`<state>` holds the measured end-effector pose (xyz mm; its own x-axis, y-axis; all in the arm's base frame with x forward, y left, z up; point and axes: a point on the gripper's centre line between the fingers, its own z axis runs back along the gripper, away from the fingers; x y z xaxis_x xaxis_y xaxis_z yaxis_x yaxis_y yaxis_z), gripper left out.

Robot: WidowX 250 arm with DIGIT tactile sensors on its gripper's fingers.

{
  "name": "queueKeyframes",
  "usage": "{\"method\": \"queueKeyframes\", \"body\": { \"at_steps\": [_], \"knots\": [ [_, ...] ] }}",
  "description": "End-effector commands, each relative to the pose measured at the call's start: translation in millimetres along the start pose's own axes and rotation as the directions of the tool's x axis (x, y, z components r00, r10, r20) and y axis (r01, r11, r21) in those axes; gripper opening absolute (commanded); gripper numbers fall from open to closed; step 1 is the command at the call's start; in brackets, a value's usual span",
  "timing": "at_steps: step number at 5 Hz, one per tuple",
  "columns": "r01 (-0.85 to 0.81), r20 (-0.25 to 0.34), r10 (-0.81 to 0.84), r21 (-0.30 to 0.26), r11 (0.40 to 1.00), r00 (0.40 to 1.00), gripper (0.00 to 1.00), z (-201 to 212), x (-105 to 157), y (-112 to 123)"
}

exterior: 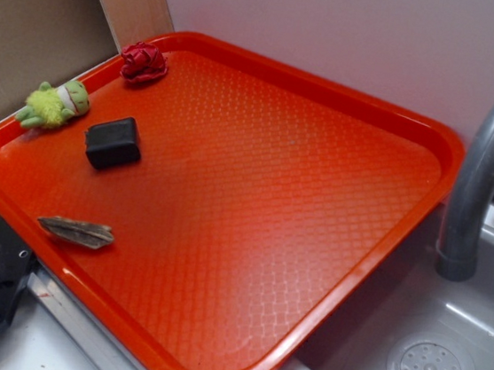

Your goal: Grab the blue cloth.

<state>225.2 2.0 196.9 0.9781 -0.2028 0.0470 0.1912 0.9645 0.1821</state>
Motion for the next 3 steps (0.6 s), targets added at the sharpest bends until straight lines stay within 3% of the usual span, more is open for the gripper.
{"method": "queueKeyframes", "body": {
  "at_steps": [1,3],
  "knots": [
    [0.026,-0.016,-0.028,-0.066,0.997,0.999,0.0,8.8,-9.3,-6.7],
    [0.026,-0.048,-0.031,-0.097,0.995,0.998,0.0,10.7,-10.2,-6.3]
  ]
}}
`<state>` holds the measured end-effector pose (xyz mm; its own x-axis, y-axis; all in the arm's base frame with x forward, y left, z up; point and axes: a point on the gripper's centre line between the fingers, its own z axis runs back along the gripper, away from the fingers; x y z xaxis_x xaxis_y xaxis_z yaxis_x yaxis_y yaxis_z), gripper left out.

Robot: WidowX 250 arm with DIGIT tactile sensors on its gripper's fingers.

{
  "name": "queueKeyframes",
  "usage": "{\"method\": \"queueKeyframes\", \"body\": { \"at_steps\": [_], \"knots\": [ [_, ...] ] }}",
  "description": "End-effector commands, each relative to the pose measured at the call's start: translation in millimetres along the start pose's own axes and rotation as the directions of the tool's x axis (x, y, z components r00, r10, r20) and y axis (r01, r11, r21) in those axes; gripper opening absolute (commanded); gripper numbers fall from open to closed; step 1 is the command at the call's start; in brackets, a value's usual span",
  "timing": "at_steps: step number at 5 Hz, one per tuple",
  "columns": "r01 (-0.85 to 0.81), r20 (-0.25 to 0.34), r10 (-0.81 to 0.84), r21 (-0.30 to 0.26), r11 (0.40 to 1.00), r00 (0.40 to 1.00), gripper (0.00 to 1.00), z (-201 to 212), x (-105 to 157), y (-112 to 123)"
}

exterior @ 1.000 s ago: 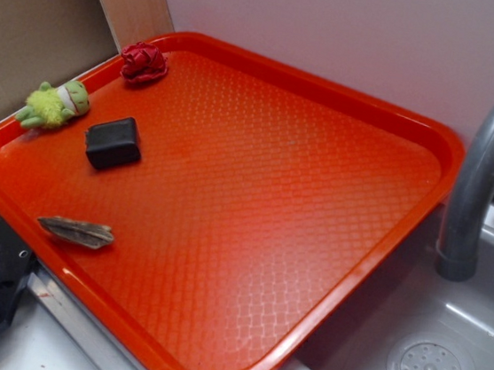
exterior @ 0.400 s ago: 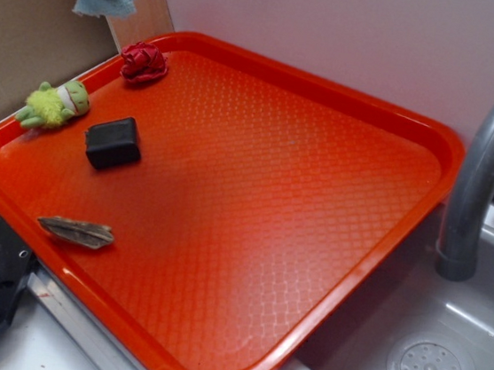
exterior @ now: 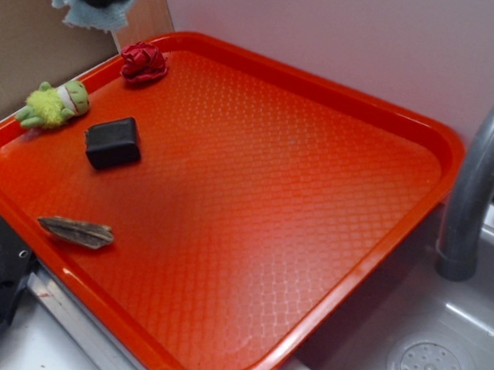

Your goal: Grab the blue cloth.

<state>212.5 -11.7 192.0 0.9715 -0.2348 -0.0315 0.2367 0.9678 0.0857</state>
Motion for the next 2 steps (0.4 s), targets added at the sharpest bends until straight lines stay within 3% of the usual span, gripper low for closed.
{"method": "queueKeyframes", "body": {
  "at_steps": [1,2],
  "knots": [
    [-0.011,0.018,0.011,-0.003,1.0,1.0,0.0,13.6,1.6,10.7],
    [0.006,0.019,-0.006,0.017,1.0,1.0,0.0,11.9,4.8,12.1]
  ]
}}
